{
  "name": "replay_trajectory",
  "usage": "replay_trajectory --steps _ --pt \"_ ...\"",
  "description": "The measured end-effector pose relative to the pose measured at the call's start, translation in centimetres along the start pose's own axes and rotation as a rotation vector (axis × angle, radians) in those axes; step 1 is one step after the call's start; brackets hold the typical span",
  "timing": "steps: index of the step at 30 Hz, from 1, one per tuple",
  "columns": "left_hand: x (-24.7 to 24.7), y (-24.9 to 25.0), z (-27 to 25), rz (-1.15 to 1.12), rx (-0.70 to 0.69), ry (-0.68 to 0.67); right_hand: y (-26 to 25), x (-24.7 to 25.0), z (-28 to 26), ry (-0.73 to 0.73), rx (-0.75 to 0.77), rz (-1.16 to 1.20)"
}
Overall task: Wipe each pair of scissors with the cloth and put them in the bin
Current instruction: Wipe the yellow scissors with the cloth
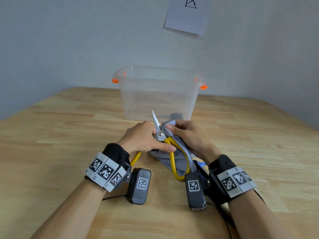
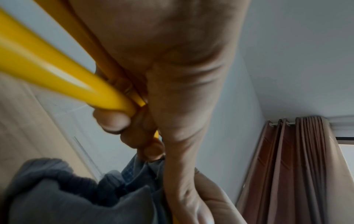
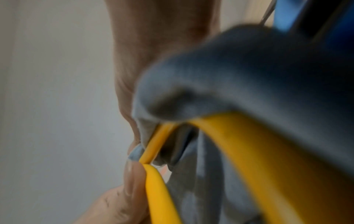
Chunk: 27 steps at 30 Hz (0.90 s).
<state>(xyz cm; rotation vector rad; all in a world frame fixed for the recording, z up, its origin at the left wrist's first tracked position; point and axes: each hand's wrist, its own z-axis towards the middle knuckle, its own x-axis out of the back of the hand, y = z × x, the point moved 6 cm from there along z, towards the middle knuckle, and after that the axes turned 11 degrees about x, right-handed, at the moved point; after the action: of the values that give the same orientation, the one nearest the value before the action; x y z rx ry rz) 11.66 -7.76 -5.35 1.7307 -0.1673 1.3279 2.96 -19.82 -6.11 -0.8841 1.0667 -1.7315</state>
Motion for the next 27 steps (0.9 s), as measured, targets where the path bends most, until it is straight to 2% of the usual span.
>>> replay_trajectory --steps 4,9,14,17,20,22,27 --pt "0.1 0.0 -0.2 0.008 0.008 -0.002 -0.2 0.5 0.1 0.061 0.029 -0.079" --pt "0.4 0.4 -0.5 0.042 0.026 0.02 -0.3 1.3 0.4 0.222 0.113 -0.123" --pt "0.4 0.6 -0.7 0.057 0.03 0.028 0.0 1.7 0.3 0.31 0.093 -0.033" --pt "0.4 0.7 -0.9 0.033 0.037 0.04 0.0 1.4 0.2 0.272 0.047 -0.042" --pt "0.6 0.6 -0.9 0.03 0.052 0.051 0.5 0.2 0.1 0.106 -0.063 -0.118" --pt "0.7 0.5 -0.8 0.026 0.065 0.053 0.6 -0.1 0.2 0.058 -0.05 -0.204" --pt "0.7 0.6 -0.7 0.036 0.063 0.07 -0.9 0.6 0.2 0.197 0.104 -0.209"
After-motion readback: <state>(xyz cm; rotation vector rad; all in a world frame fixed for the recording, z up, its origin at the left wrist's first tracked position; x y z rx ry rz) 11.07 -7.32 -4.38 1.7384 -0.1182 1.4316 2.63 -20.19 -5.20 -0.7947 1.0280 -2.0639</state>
